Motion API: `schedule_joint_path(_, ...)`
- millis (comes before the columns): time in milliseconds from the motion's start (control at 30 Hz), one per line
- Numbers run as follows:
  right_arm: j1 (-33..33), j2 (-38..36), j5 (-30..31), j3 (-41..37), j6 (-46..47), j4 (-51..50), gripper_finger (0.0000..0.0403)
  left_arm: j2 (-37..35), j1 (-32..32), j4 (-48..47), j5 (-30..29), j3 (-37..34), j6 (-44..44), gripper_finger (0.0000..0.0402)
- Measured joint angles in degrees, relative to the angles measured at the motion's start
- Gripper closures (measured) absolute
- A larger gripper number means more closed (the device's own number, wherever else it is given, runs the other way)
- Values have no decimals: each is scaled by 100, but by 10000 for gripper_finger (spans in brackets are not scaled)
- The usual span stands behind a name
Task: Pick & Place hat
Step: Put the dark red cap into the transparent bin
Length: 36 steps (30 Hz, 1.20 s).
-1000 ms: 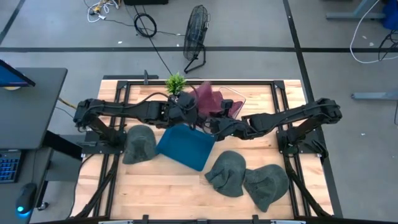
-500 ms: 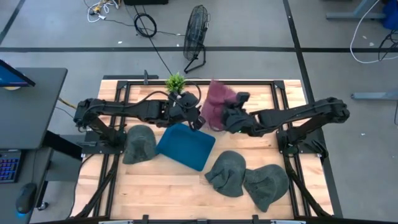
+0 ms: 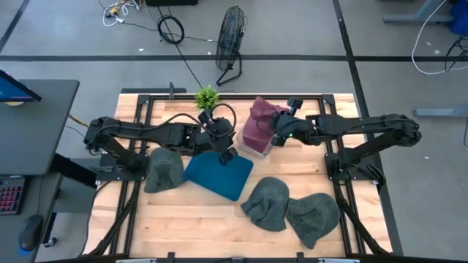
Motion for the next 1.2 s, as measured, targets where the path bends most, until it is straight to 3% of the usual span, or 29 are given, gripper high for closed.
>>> schedule_joint_path(600, -331, 990, -111, -1301, -288, 1025, 396, -2, 0, -62, 2, 0, 108, 243)
schedule_joint_path(867, -368, 933, -130, -1285, -125, 983, 331, -2, 0, -62, 2, 0, 108, 243)
schedule_joint_path(1200, -43, 876, -144, -105, 744, -677, 243, -95, -22, -255, -10, 0, 32, 248)
